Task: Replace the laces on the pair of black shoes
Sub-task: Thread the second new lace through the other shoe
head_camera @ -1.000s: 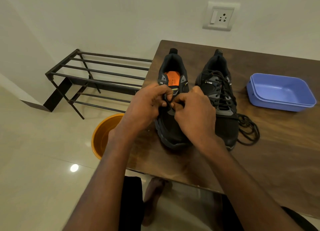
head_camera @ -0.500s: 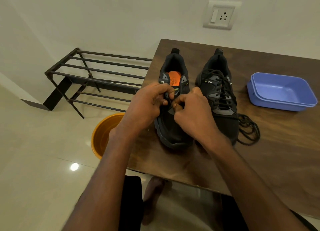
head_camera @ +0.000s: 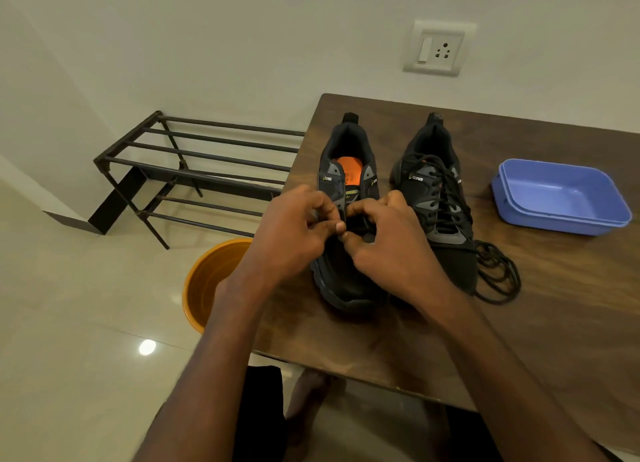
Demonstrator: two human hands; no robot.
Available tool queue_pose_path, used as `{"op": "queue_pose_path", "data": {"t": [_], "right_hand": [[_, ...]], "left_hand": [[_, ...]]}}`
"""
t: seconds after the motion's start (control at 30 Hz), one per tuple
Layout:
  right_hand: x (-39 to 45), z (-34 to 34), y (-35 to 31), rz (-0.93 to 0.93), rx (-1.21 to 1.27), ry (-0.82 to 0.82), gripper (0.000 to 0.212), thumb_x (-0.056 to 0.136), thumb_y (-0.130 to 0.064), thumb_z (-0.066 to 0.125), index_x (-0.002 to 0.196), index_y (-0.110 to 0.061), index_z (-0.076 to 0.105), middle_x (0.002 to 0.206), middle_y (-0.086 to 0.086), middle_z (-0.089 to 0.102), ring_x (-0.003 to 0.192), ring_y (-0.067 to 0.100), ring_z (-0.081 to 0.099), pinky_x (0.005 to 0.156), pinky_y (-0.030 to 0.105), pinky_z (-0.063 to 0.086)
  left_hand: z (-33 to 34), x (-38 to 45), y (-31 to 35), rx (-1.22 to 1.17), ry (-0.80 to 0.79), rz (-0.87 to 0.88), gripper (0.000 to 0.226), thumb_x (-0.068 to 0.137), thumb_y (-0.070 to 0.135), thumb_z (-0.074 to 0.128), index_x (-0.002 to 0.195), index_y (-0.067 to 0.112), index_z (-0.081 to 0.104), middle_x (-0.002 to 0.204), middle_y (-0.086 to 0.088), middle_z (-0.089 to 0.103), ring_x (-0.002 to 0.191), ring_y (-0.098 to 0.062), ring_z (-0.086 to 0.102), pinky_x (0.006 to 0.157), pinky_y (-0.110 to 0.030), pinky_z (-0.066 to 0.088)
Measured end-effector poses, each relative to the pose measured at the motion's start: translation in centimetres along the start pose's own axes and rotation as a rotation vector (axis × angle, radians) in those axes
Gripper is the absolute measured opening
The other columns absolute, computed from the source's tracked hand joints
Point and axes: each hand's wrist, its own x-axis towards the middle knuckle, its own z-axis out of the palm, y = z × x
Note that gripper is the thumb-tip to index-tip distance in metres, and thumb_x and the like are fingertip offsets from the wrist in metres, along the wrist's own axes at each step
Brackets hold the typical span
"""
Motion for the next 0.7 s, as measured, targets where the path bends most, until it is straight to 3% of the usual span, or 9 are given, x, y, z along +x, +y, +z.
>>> {"op": "queue_pose_path", "data": {"t": [0.13, 0.23, 0.3, 0.33, 0.43, 0.53, 0.6, 0.7], "right_hand": [[-0.8, -0.7, 0.4, -0.079, -0.217, 0.060, 0.055, 0.090, -0.059, 0.065, 0.138, -0.040, 0.047, 0.122, -0.007, 0.043, 0.117, 0.016, 0.048, 0.100, 0.043, 0.045], [-0.9, -1.3, 0.6, -0.051, -0.221, 0.021, 0.061, 0.088, -0.069, 0.061, 0.141, -0.048, 0.040, 0.126, -0.011, 0.046, 0.118, 0.011, 0.053, 0.105, 0.044, 0.043], [-0.9, -1.3, 0.5, -0.042, -0.220, 0.028, 0.061, 0.088, -0.071, 0.059, 0.142, -0.050, 0.038, 0.128, -0.011, 0.047, 0.119, 0.011, 0.055, 0.105, 0.042, 0.044], [-0.8, -1.1, 0.4, -0.036, -0.217, 0.040, 0.062, 0.088, -0.072, 0.059, 0.142, -0.050, 0.038, 0.130, -0.010, 0.047, 0.118, 0.011, 0.055, 0.104, 0.041, 0.045], [-0.6, -0.2, -0.1, 0.012, -0.181, 0.079, 0.062, 0.090, -0.069, 0.060, 0.143, -0.046, 0.038, 0.130, -0.006, 0.046, 0.112, 0.017, 0.059, 0.095, 0.042, 0.053], [-0.3, 0.4, -0.3, 0.026, -0.156, 0.119, 0.059, 0.090, -0.067, 0.062, 0.139, -0.043, 0.040, 0.125, -0.005, 0.045, 0.104, 0.020, 0.061, 0.086, 0.045, 0.058], [-0.2, 0.4, -0.2, 0.018, -0.177, 0.132, 0.059, 0.090, -0.066, 0.062, 0.139, -0.042, 0.041, 0.124, -0.005, 0.045, 0.106, 0.018, 0.060, 0.088, 0.045, 0.057], [-0.2, 0.3, -0.1, 0.018, -0.188, 0.139, 0.059, 0.089, -0.068, 0.061, 0.139, -0.043, 0.041, 0.126, -0.006, 0.047, 0.109, 0.016, 0.059, 0.092, 0.045, 0.054]], "left_hand": [[0.2, 0.2, 0.3, -0.082, 0.096, 0.010, 0.016, 0.100, 0.007, 0.061, 0.091, 0.021, 0.062, 0.092, 0.007, 0.063, 0.087, -0.003, 0.063, 0.072, -0.013, 0.047], [-1.0, 0.5, 1.2, -0.550, 0.339, -0.023, 0.017, 0.109, 0.010, 0.043, 0.098, 0.014, 0.055, 0.093, -0.005, 0.070, 0.088, -0.013, 0.071, 0.067, -0.019, 0.052], [-2.0, 0.6, 1.4, -0.847, 0.459, -0.032, 0.018, 0.112, 0.012, 0.036, 0.100, 0.011, 0.049, 0.083, -0.005, 0.064, 0.073, -0.024, 0.068, 0.058, -0.027, 0.051], [-2.3, 0.6, 1.4, -0.875, 0.494, -0.034, 0.016, 0.112, 0.013, 0.036, 0.102, 0.010, 0.048, 0.080, -0.005, 0.061, 0.067, -0.023, 0.062, 0.056, -0.029, 0.049], [-1.6, 0.6, 1.0, -0.562, 0.463, -0.043, 0.013, 0.109, 0.022, 0.049, 0.110, 0.010, 0.054, 0.088, -0.003, 0.061, 0.070, -0.020, 0.057, 0.061, -0.029, 0.049], [0.2, 0.6, -0.2, -0.070, 0.221, -0.093, 0.017, 0.096, 0.034, 0.069, 0.109, 0.026, 0.062, 0.102, 0.007, 0.060, 0.091, -0.006, 0.058, 0.076, -0.015, 0.047], [0.7, 0.6, -0.6, 0.062, 0.089, -0.147, 0.016, 0.092, 0.036, 0.074, 0.102, 0.032, 0.063, 0.105, 0.010, 0.057, 0.099, -0.006, 0.054, 0.085, -0.022, 0.049], [0.5, 0.6, -0.5, 0.193, 0.083, -0.172, 0.020, 0.092, 0.033, 0.072, 0.082, 0.040, 0.056, 0.105, 0.012, 0.054, 0.107, -0.011, 0.048, 0.095, -0.040, 0.048]]}}
